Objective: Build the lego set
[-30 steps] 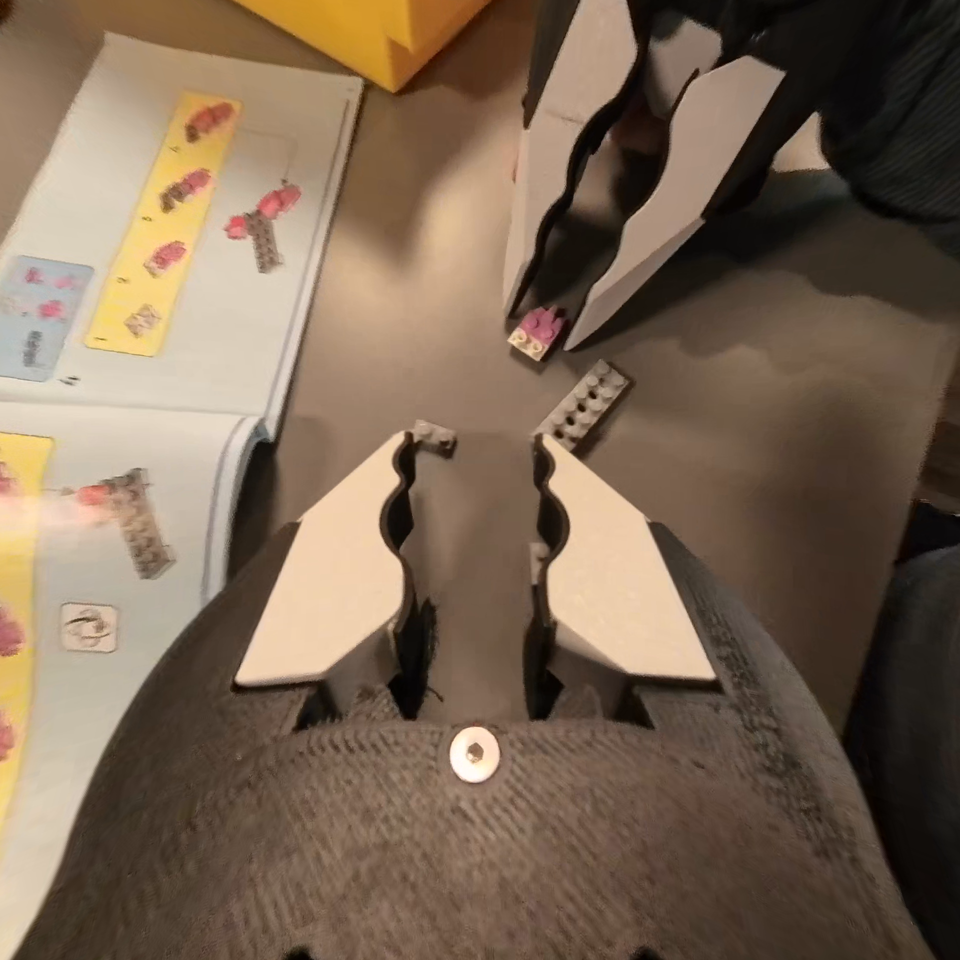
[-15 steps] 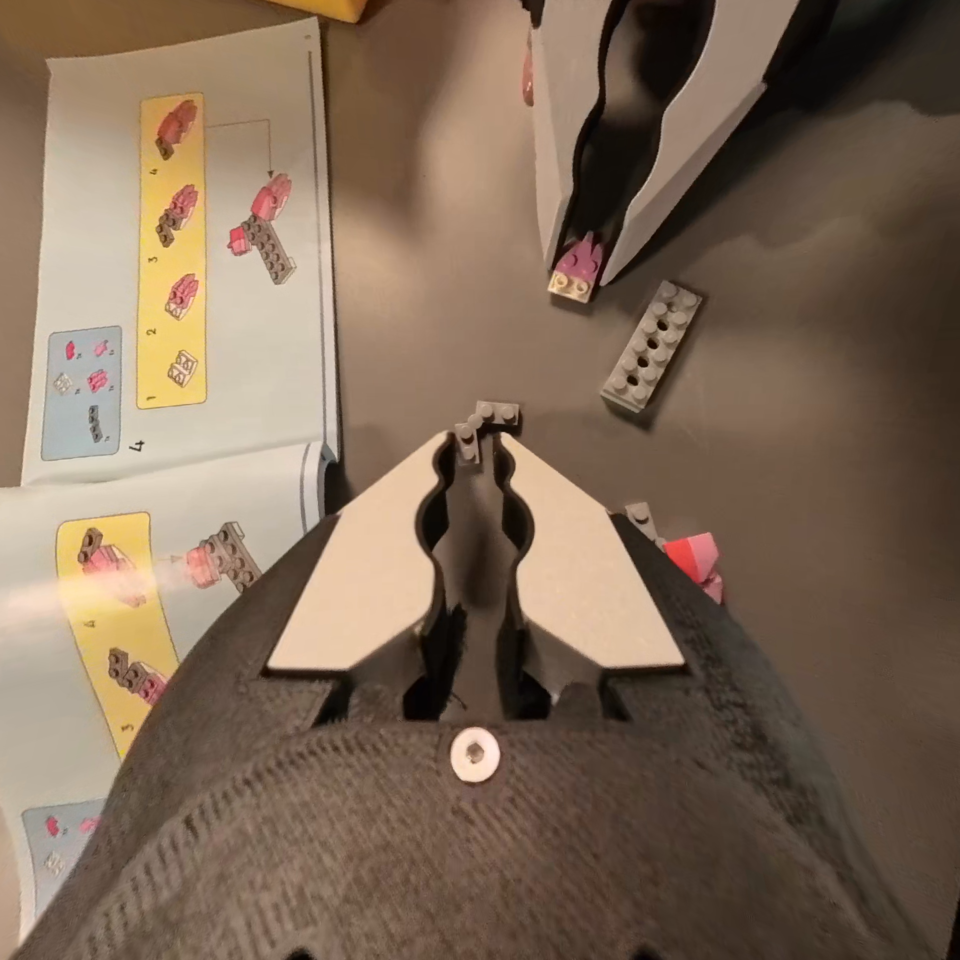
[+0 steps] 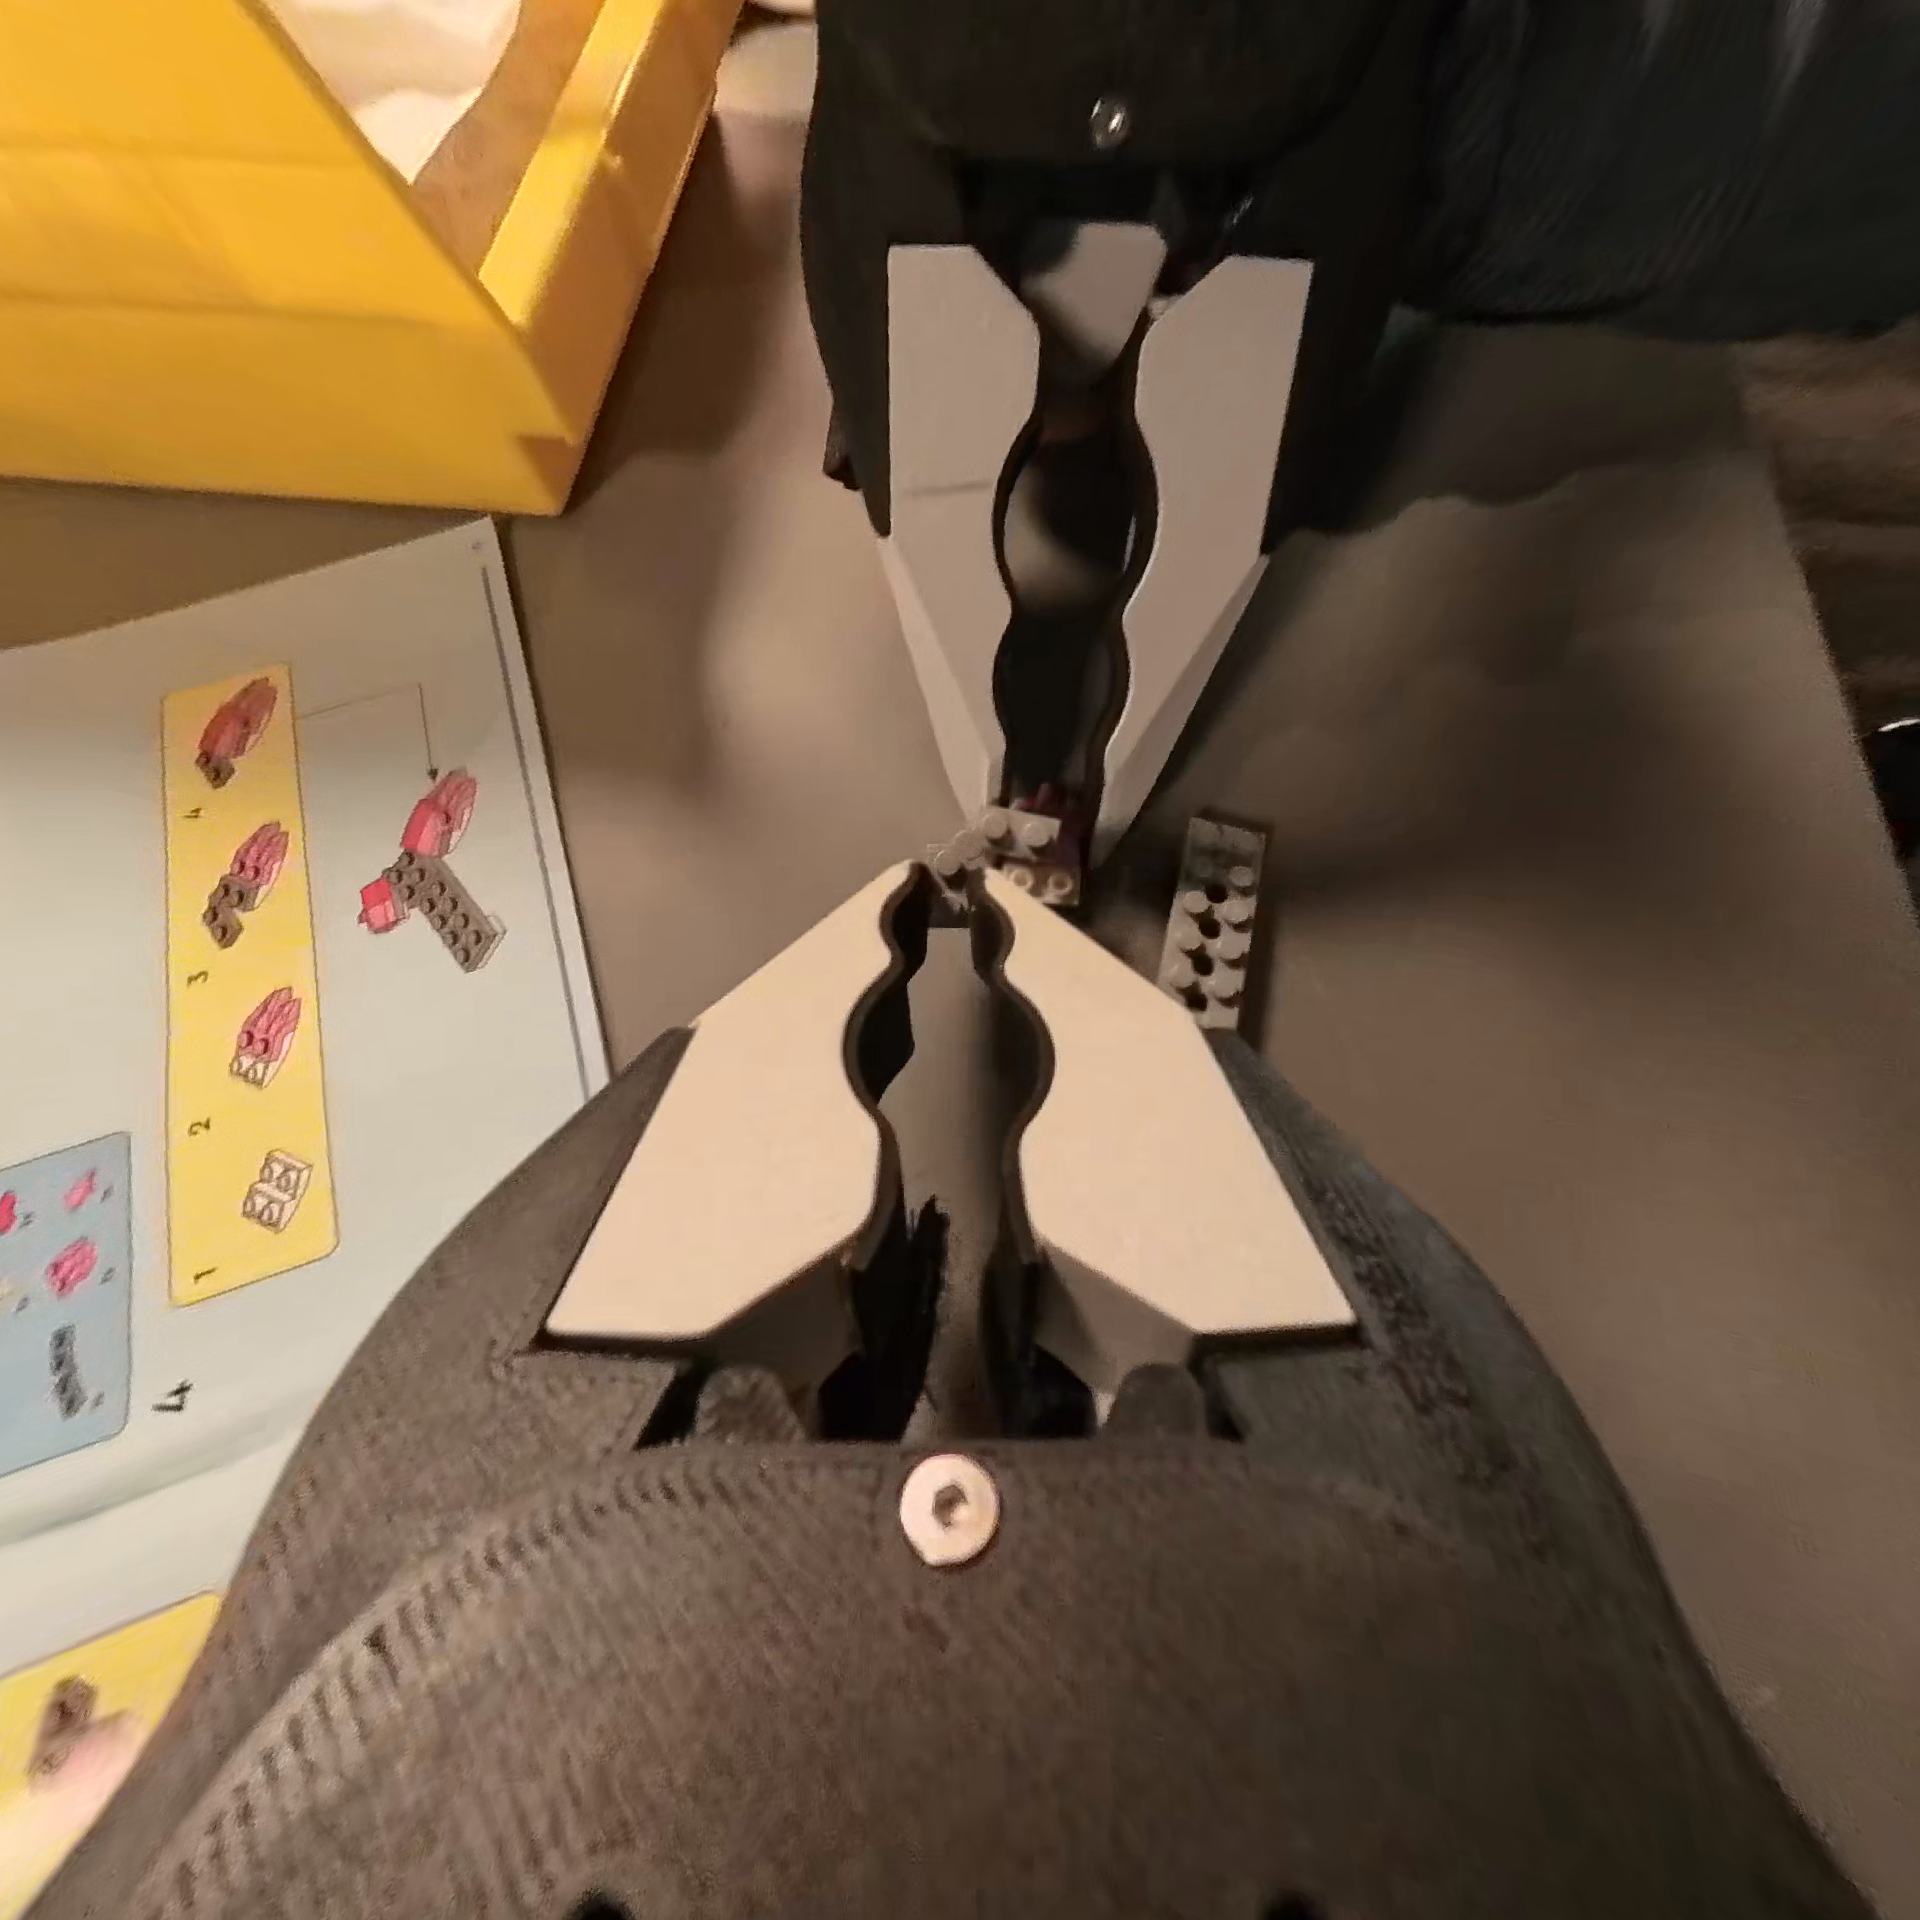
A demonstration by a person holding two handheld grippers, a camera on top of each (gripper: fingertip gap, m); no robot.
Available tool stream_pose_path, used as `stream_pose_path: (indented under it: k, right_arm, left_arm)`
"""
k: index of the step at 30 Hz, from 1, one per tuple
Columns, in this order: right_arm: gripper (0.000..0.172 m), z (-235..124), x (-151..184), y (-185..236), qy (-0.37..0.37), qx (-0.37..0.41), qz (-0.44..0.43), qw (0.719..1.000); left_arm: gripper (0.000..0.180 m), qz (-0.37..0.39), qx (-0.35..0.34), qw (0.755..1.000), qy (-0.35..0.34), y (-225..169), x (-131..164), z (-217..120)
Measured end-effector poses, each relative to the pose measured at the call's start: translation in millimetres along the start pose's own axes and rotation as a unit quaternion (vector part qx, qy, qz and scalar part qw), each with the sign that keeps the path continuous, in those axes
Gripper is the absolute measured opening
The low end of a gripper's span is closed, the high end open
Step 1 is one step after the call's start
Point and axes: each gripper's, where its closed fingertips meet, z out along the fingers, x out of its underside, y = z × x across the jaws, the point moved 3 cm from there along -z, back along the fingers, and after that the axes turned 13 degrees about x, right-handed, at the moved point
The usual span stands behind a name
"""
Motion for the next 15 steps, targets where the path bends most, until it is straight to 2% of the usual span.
stream_pose_path:
  k: [4,7,10,15]
  right_arm:
    - [0.015,0.2,0.0,0.2,0.0,0.001,-0.001,1.0]
    - [0.015,0.3,-0.1,-0.2,0.0,0.0,0.001,1.0]
    - [0.014,0.9,-0.4,-1.1,0.0,0.003,0.003,1.0]
    - [0.014,1.9,-1.1,-1.5,0.0,0.009,-0.001,1.0]
  left_arm:
    - [0.006,0.007,-0.022,0.999,-0.031,0.2,2.4,-6.7]
    - [0.006,-0.017,-0.003,0.999,-0.046,-3.1,-0.2,-6.0]
    - [0.006,-0.045,-0.008,0.999,-0.023,-1.0,6.9,-3.7]
    - [0.006,-0.036,-0.014,0.999,-0.001,-2.3,10.8,-0.6]
